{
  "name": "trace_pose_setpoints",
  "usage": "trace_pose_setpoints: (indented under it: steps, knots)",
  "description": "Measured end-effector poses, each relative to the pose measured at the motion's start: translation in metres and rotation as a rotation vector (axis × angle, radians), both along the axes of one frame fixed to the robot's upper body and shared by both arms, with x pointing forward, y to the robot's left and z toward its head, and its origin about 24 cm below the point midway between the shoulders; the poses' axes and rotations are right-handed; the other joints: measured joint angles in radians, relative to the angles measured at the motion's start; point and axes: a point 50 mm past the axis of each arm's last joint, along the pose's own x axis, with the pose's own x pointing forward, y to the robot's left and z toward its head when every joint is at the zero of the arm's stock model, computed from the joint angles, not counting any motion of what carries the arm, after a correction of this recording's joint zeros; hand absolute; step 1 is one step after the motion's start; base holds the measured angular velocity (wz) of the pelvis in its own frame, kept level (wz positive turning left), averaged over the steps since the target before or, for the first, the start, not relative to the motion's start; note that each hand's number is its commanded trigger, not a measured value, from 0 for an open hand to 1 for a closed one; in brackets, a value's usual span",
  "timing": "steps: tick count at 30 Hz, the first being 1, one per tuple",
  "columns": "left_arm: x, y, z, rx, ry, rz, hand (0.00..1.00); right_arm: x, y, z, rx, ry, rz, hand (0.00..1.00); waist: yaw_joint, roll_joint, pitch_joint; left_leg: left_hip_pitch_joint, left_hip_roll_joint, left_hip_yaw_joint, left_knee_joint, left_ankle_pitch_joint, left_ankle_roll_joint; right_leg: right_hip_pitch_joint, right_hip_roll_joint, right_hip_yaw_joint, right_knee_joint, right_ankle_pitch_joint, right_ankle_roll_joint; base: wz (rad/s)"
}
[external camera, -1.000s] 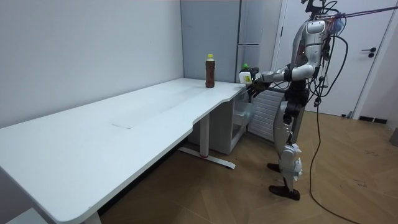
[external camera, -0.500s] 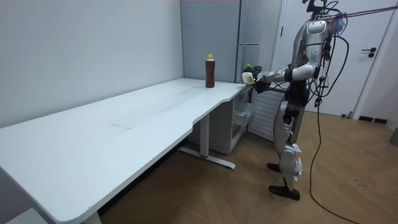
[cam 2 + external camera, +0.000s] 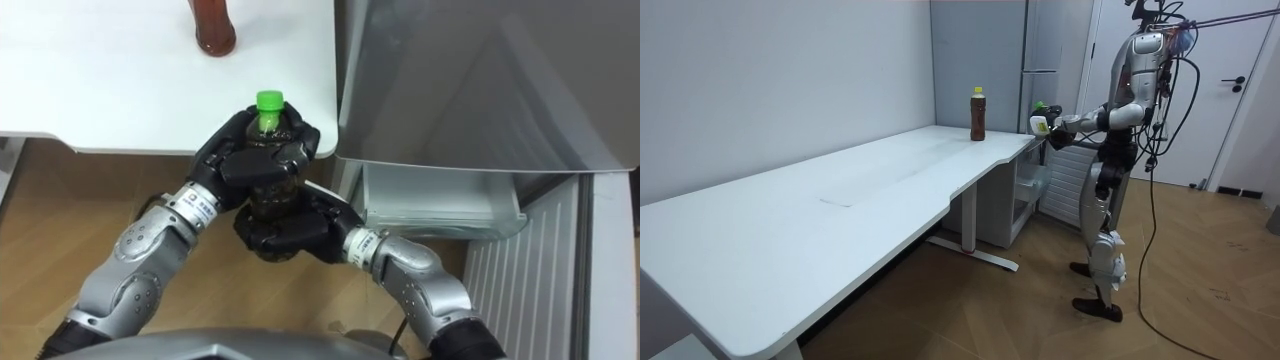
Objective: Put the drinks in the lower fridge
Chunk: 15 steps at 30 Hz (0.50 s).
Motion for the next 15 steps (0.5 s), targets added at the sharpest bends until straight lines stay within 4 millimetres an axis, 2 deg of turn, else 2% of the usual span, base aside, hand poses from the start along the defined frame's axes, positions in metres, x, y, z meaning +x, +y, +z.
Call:
trace_pose_setpoints:
  steps: [9, 15]
  knots:
    - [0.001, 0.001, 0.002, -0.018, -0.006, -0.004, 0.0, 0.0, 0.001, 0.0, 0.012, 0.005, -0.003, 1.0, 0.003, 0.006, -0.0025, -0.004, 0.0, 0.002, 0.002, 0.0, 0.0, -0.006, 0.0, 0.0, 0.004, 0.0, 0.0, 0.0]
    - [0.009, 0.0, 0.016, -0.048, -0.067, -0.008, 0.0, 0.002, 0.002, 0.005, 0.087, 0.005, -0.04, 1.0, 0.001, 0.006, -0.0047, -0.006, 0.0, 0.004, 0.005, 0.0, 0.0, -0.012, -0.001, 0.003, 0.01, 0.0, 0.0, -0.01]
